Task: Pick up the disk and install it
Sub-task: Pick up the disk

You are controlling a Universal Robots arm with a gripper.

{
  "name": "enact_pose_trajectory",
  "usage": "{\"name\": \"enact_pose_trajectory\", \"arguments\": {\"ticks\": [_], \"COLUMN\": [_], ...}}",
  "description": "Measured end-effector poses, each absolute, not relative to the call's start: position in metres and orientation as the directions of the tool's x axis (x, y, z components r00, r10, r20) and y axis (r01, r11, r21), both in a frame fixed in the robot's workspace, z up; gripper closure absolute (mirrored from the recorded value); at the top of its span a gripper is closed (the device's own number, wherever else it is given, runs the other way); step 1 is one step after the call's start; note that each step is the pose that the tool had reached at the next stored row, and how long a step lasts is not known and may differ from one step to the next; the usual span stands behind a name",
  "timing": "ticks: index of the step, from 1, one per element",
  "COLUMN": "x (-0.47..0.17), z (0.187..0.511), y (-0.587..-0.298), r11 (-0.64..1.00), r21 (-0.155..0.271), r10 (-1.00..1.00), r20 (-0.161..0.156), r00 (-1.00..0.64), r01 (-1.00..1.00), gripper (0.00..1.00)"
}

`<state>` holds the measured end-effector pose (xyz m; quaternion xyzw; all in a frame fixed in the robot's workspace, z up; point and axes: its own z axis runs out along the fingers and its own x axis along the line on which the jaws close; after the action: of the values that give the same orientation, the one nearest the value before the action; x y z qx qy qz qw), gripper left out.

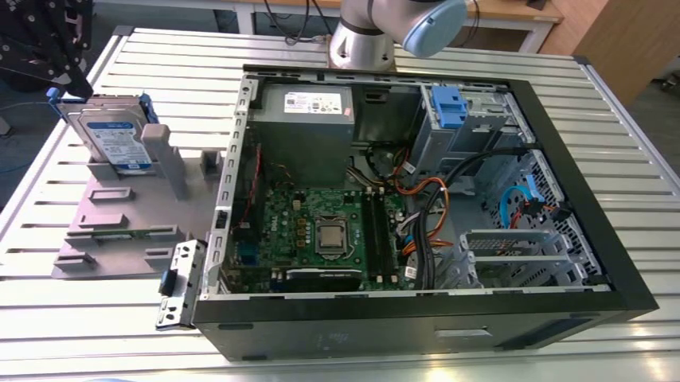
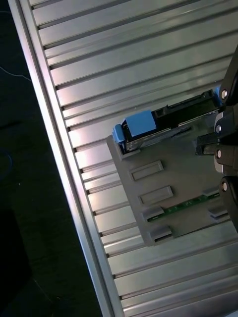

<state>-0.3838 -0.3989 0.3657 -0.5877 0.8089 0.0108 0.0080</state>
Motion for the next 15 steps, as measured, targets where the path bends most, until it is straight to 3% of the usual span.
{"name": "enact_pose_trajectory", "arguments": {"ticks": [15], "x": [-0.3838], "z": [0.3657], "y": [-0.3989], "r11": [0.276], "r21": [0.008], "r10": [-0.961], "r20": [-0.025], "r00": [-0.276], "r01": [-0.961], "gripper": [0.89]}}
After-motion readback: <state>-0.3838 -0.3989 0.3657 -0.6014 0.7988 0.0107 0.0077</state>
